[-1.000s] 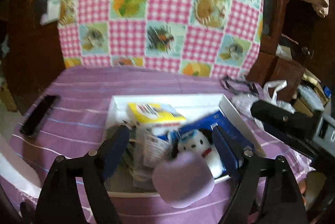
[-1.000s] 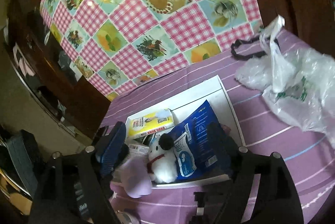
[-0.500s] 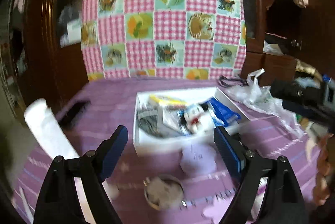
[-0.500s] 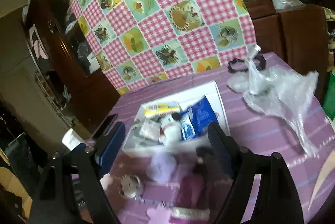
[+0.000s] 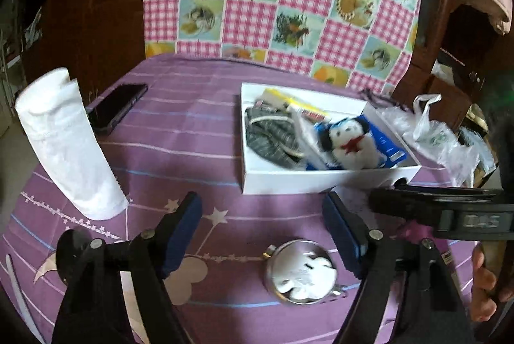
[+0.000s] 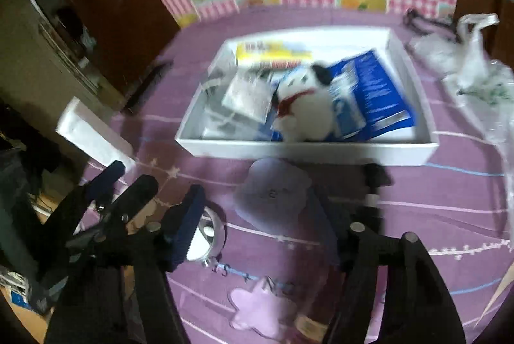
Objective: Organize soft objects
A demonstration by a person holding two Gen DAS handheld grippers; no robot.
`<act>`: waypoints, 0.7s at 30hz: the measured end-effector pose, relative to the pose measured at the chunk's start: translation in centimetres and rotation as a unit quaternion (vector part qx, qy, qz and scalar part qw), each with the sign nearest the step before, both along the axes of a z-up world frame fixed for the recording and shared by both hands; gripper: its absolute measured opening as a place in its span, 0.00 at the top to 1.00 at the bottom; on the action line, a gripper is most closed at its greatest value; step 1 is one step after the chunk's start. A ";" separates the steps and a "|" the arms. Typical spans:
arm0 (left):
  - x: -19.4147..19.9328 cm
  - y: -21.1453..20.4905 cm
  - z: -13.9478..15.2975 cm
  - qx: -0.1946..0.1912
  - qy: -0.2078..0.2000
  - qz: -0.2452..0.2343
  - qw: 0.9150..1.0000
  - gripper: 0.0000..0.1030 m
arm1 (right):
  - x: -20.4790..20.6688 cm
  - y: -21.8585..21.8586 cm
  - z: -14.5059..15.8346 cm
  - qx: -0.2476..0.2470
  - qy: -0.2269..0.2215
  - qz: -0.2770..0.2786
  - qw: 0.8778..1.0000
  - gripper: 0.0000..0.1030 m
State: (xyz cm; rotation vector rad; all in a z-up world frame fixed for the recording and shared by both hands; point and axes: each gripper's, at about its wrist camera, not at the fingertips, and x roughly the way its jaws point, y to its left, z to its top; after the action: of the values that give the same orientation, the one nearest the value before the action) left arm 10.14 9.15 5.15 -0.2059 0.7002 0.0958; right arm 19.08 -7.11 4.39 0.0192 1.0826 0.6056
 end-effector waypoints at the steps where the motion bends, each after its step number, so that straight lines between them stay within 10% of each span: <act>1: 0.1 0.2 -0.4 -0.004 0.005 0.001 1.000 0.25 | 0.3 0.7 -0.7 -0.020 0.008 -0.004 1.000 0.41; 11: 0.7 1.5 -1.0 -0.024 0.011 0.007 1.000 0.25 | 0.5 3.8 -3.9 -0.145 0.003 -0.006 0.989 0.57; 21: 1.0 0.4 0.1 -0.018 -0.007 -0.001 1.000 0.22 | 0.9 0.7 -1.0 0.004 0.016 -0.001 1.000 0.75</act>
State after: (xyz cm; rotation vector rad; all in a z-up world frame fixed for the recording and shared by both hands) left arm 11.09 9.60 5.22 -0.2400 0.6891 0.0808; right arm 19.98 -6.41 3.40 0.0379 1.1113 0.6098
